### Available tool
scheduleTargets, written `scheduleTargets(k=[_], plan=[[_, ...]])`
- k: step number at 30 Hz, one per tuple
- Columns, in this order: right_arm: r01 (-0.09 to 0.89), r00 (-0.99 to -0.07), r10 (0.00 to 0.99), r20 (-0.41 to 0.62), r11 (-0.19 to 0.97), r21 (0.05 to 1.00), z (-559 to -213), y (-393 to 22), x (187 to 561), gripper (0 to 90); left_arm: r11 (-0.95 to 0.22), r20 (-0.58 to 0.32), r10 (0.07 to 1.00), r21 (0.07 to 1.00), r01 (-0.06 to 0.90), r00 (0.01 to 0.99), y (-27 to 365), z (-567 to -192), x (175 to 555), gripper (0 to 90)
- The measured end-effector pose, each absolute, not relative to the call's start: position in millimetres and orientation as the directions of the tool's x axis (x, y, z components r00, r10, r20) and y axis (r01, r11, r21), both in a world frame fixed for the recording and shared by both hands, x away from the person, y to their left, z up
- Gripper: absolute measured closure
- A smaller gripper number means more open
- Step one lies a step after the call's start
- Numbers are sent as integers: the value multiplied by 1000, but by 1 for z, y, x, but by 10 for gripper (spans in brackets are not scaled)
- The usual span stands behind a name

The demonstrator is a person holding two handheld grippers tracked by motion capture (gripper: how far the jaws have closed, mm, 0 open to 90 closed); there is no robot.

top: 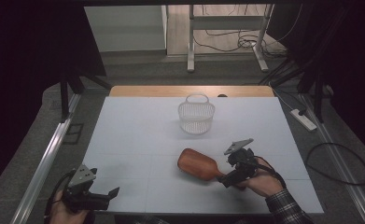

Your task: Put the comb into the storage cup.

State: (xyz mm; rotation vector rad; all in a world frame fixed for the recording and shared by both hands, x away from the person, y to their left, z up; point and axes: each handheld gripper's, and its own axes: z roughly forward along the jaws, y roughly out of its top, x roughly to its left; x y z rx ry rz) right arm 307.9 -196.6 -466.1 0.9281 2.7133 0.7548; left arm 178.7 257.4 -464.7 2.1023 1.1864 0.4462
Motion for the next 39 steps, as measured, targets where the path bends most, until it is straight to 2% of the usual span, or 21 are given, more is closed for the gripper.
scheduleTargets(k=[25,27,37,39], plan=[[508,-830,557,-22,773,381,-498,-180,316,11,-362,-43,846,686,632,531,257,-466,180,0],[495,-837,546,-33,781,381,-499,-179,315,58,-362,-43,846,686,631,532,257,-466,180,0],[421,-878,475,-49,818,391,-497,-176,313,416,-372,-37,842,682,629,538,256,-466,180,1],[415,-883,467,-48,823,388,-498,-175,313,459,-374,-35,842,681,629,538,256,-466,180,2]])
